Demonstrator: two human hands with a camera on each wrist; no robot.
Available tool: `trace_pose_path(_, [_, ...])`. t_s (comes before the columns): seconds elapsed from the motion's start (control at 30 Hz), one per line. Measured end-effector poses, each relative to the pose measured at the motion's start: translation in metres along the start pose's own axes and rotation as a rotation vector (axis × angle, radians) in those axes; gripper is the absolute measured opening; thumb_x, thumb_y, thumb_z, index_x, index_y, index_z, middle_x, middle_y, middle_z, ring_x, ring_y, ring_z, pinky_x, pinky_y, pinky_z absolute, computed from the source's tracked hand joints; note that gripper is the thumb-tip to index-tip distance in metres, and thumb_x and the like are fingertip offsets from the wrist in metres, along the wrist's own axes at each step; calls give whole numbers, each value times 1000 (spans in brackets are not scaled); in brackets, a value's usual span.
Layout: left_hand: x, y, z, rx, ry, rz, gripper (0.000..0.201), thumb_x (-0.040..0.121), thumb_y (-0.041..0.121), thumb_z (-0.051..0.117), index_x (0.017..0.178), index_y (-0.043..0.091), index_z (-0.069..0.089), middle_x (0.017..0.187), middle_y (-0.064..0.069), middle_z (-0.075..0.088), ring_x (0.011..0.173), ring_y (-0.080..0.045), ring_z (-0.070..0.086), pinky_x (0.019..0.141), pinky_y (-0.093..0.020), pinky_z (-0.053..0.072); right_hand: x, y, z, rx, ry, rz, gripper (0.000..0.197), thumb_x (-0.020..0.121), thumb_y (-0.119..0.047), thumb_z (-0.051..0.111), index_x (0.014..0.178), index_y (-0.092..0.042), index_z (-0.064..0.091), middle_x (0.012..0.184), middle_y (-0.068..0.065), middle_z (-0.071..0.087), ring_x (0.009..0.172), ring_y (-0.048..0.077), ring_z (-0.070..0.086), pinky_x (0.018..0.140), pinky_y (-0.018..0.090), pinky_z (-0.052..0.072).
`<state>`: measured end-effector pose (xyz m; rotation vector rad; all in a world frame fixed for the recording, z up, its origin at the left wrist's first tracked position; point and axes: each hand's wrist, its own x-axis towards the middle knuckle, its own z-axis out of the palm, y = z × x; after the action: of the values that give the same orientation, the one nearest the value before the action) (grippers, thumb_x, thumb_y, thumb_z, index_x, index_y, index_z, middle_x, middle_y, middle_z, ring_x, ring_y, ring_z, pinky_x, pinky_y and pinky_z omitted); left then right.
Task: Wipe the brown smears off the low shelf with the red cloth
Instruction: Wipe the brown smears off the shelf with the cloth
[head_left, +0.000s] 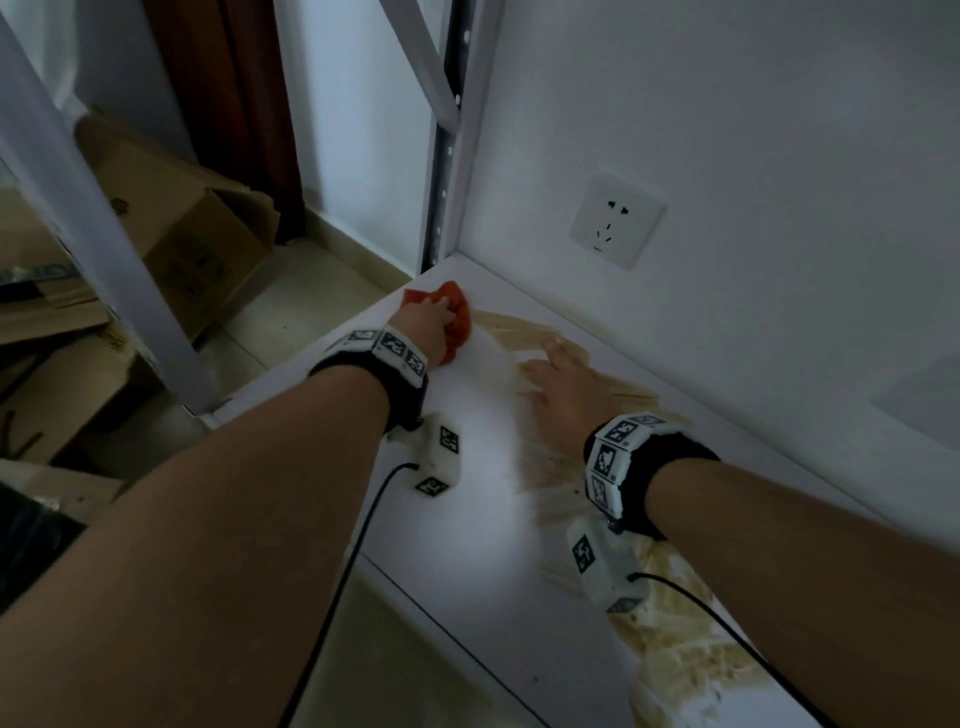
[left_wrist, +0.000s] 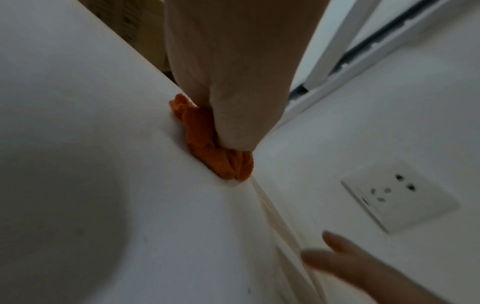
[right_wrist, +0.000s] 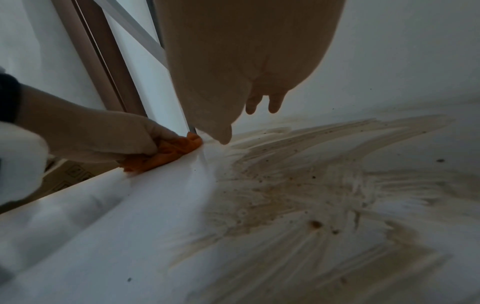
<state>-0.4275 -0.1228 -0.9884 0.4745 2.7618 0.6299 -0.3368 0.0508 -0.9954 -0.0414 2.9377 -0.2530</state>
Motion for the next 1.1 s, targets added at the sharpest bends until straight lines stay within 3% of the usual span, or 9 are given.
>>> trace_pose_path(0.23, [-20, 29, 6, 71, -232, 176, 49, 96, 13, 49, 144, 18, 40, 149, -4, 39, 135, -22, 39, 110, -27, 31, -2, -10, -6, -37, 1, 52, 47, 99, -17, 37, 145, -12, 31, 159, 9, 7, 147, 24, 11, 117, 36, 16])
trace_pose_path(0.27, [-25, 29, 4, 34, -261, 188, 50, 96, 12, 49, 144, 19, 39, 146, -2, 41, 128, -22, 47, 104, -23, 37, -2, -13, -7, -35, 10, 49, 47, 99, -16, 37, 145, -11, 31, 159, 9, 10, 147, 24, 12, 118, 36, 15])
trace_pose_path(0.37, [-36, 22, -10, -221, -253, 101, 49, 93, 9, 49, 138, 26, 44, 117, 5, 55, 73, -16, 64, 59, -15, 52, 1, -21, -7, -27, 43, 10, 48, 97, -14, 38, 145, -11, 30, 157, 10, 18, 145, 26, 16, 118, 36, 15])
trace_pose_path(0.47, [-35, -8, -31, -119, 11, 21, 46, 93, 11, 44, 137, 23, 47, 142, -1, 47, 122, -20, 53, 99, -25, 42, 4, -29, -12, -8, 44, 4, 49, 99, -19, 37, 147, -11, 27, 158, 8, 15, 146, 24, 15, 118, 35, 13])
trace_pose_path(0.53, [-35, -33, -38, 80, 67, -116, 43, 93, 9, 44, 136, 14, 50, 142, -10, 46, 129, -26, 45, 106, -30, 35, 7, -36, -16, 3, 31, 7, 50, 101, -25, 36, 148, -13, 25, 158, 7, 16, 145, 23, 17, 116, 35, 15])
trace_pose_path(0.63, [-37, -57, -35, 303, 48, -234, 34, 94, 10, 45, 126, 5, 57, 132, -14, 53, 123, -29, 50, 105, -36, 38, 15, -50, -18, 33, 21, -8, 51, 100, -32, 37, 148, -17, 27, 156, 7, 22, 142, 24, 25, 115, 36, 19])
trace_pose_path(0.8, [-39, -55, -35, 401, 21, -195, 28, 96, 12, 43, 117, 0, 57, 122, -16, 58, 114, -31, 56, 95, -35, 44, 32, -66, -9, 4, -160, -16, 61, 96, -47, 43, 149, -25, 24, 155, 14, 23, 141, 32, 27, 115, 38, 21])
trace_pose_path(0.97, [-33, -55, -43, 396, -7, -225, 27, 94, 12, 46, 113, -1, 59, 119, -17, 59, 112, -32, 57, 90, -35, 45, 48, -76, -3, -12, -263, -4, 53, 98, -27, 43, 149, -23, 26, 153, 18, 22, 138, 38, 28, 114, 39, 24])
trace_pose_path(1.1, [-33, -55, -46, 363, 3, -224, 26, 93, 13, 48, 112, -2, 59, 119, -18, 60, 112, -32, 57, 88, -33, 44, 63, -76, -4, -57, -253, 46, 52, 102, -23, 28, 152, -23, 12, 159, 16, 3, 144, 39, 11, 118, 37, 8])
